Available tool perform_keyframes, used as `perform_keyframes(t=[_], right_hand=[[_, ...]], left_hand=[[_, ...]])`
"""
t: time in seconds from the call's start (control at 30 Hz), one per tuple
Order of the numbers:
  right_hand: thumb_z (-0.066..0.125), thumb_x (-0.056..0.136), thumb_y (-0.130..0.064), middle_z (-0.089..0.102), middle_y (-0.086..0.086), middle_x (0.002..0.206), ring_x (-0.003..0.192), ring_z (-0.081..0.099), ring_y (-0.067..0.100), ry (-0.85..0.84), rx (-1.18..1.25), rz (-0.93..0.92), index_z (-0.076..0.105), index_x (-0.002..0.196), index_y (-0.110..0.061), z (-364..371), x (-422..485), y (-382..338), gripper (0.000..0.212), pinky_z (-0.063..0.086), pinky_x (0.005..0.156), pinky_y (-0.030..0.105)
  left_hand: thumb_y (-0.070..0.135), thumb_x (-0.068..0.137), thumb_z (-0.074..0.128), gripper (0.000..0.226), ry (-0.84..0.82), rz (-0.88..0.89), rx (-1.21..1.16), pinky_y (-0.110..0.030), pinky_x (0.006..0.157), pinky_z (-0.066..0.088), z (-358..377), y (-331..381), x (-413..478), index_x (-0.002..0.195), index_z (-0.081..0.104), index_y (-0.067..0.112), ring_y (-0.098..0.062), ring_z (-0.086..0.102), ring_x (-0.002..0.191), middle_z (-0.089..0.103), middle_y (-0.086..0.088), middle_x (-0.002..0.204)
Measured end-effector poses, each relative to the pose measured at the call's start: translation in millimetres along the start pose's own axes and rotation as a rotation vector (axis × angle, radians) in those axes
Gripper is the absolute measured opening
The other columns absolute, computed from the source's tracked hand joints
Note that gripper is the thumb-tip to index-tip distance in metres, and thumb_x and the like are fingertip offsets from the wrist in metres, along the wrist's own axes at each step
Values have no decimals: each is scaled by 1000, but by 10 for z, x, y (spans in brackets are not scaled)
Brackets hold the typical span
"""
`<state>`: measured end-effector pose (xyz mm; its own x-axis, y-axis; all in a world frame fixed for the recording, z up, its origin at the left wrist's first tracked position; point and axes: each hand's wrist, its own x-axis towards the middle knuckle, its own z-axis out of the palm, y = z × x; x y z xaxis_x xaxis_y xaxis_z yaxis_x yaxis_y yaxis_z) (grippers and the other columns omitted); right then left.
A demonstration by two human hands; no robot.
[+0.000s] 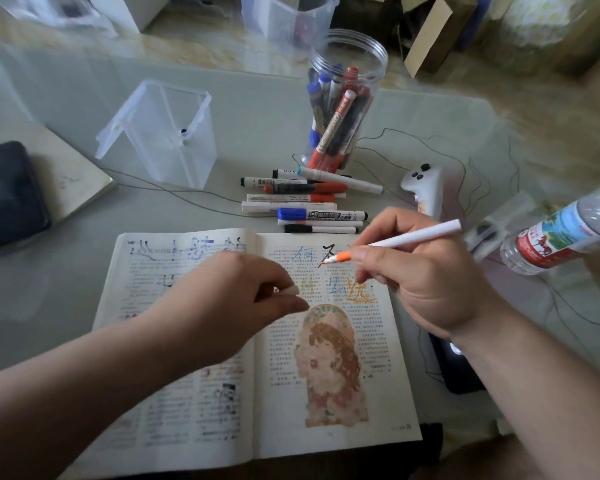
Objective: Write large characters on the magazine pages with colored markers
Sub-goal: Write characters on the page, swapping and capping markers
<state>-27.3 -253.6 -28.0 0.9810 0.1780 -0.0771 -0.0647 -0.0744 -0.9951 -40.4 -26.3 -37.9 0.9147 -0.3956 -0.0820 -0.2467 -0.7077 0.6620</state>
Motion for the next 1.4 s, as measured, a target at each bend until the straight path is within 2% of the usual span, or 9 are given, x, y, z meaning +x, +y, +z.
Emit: perform_keyframes(t=[0.13, 0.33, 0.6, 0.77, 0.87, 1.0, 1.17, 1.3, 1.4], right_hand=[[66, 74, -5, 60, 8, 58, 57, 57, 20, -47, 170, 73, 72, 73, -11, 99, 16, 11, 8, 46, 59, 27], [63, 75, -6, 61, 9, 59, 59, 58, 20, -66, 146, 52, 76, 73, -11, 162, 9, -5, 14, 46, 57, 24], [64, 75, -7, 63, 11, 60, 60, 59, 20, -73, 101, 52, 74, 74, -6, 189, 11, 8, 10, 45, 55, 21], [69, 69, -11, 60, 9, 57, 59, 58, 23, -36, 130, 40, 75, 72, -11, 187, 27, -7, 7, 43, 55, 24], [69, 69, -11, 58, 9, 56, 60, 58, 24, -41, 139, 43, 75, 71, -11, 184, 28, -15, 7, 43, 55, 24], [63, 74, -8, 62, 13, 61, 61, 58, 21, -95, 88, 54, 75, 73, -10, 207, 6, -11, 13, 44, 55, 22], [67, 80, -7, 66, 15, 66, 61, 61, 20, -151, 84, 62, 73, 78, -7, 221, -16, -36, 7, 47, 56, 19], [76, 83, -7, 67, 19, 64, 59, 65, 30, -138, 117, 88, 71, 78, -6, 254, -21, -82, 8, 50, 54, 24], [74, 79, -13, 65, 21, 60, 54, 63, 31, -110, 119, 87, 69, 74, -3, 313, -58, -126, 13, 49, 51, 24]], left_hand=[[51, 88, 69, 25, -24, -118, -43, -18, 52, 36, -39, -11, -18, 75, 68, 29, -6, 45, 54, 55, 15, 58], [50, 90, 66, 28, -59, -163, -67, -16, 52, 37, -64, 7, -18, 74, 68, 28, -8, 42, 51, 51, 11, 55], [51, 91, 63, 28, -91, -145, -95, -22, 52, 37, -98, 34, -40, 76, 68, 28, -8, 40, 50, 53, 8, 57], [52, 93, 60, 39, -97, -134, -86, -22, 49, 33, -105, 29, -34, 74, 62, 18, -10, 36, 49, 46, 3, 56], [51, 93, 61, 38, -106, -132, -82, -21, 50, 34, -109, 22, -35, 73, 62, 19, -10, 36, 50, 48, 2, 58], [50, 93, 62, 38, -113, -108, -73, -20, 52, 36, -104, 32, -41, 66, 58, 24, -9, 39, 50, 49, 7, 56], [49, 97, 54, 46, -122, -10, -67, -27, 59, 39, -103, 64, -59, 67, 50, 15, -16, 46, 61, 54, 1, 75], [50, 98, 48, 46, -95, 69, -61, -34, 60, 40, -95, 32, -67, 66, 47, 16, -20, 48, 66, 51, -2, 67], [46, 102, 47, 46, 1, 158, -43, -38, 60, 41, -66, 2, -89, 64, 46, 19, -21, 49, 65, 47, 1, 61]])
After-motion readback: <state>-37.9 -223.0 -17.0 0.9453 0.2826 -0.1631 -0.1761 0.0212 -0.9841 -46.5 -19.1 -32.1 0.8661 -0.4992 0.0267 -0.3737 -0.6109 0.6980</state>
